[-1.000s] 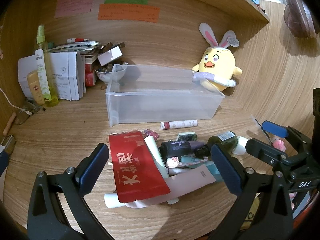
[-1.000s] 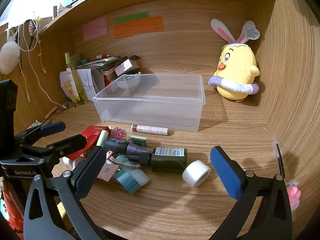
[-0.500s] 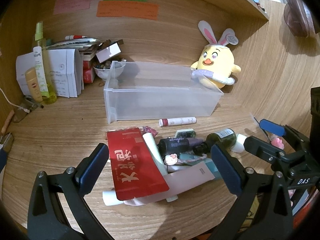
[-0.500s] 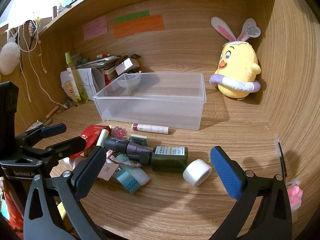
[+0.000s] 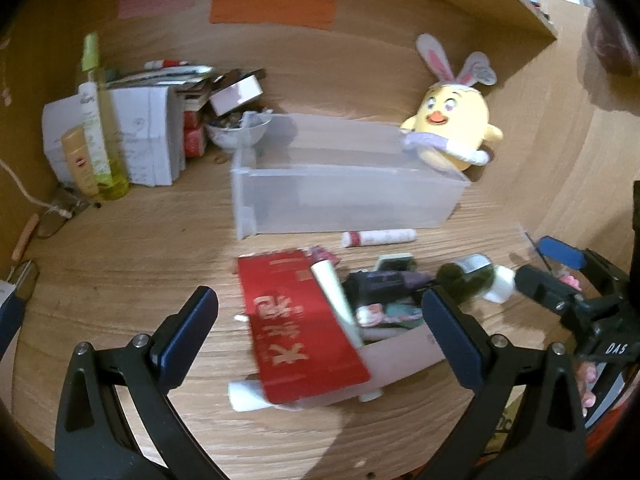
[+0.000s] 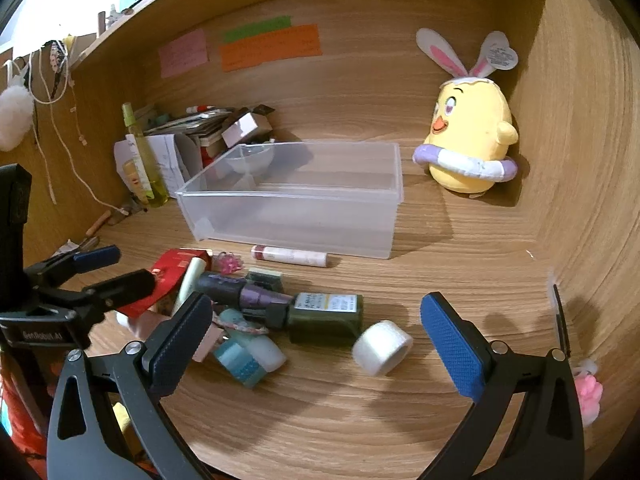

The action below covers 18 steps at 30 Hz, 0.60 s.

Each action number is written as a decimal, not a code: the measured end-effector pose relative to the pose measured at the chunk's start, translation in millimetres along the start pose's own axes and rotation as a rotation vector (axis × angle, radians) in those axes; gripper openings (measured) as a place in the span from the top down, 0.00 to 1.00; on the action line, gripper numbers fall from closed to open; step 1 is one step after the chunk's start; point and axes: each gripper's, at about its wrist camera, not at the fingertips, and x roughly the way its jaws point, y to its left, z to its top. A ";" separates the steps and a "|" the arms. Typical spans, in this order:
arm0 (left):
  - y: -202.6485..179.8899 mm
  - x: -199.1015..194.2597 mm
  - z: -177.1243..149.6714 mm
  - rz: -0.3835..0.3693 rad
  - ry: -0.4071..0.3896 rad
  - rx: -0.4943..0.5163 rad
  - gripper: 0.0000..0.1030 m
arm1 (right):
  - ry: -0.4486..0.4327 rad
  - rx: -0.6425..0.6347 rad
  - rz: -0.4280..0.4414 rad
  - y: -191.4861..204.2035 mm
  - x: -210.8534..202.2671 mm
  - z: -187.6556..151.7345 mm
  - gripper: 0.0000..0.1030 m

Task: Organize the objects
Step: 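Move both tools toward the pile of cosmetics in front of the box, then grasp the red packet with the left tool while the right tool grasps the white tape roll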

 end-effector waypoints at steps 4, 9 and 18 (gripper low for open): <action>13.1 3.0 -6.6 0.032 0.021 -0.030 0.00 | 0.013 0.024 -0.024 -12.6 3.2 -2.9 0.00; 18.9 7.4 -14.4 0.048 0.052 -0.053 0.00 | 0.044 0.074 -0.061 -32.3 10.4 -8.8 0.00; 8.3 11.5 -20.5 0.062 0.068 -0.013 0.12 | 0.104 0.140 -0.084 -53.5 22.0 -25.4 0.08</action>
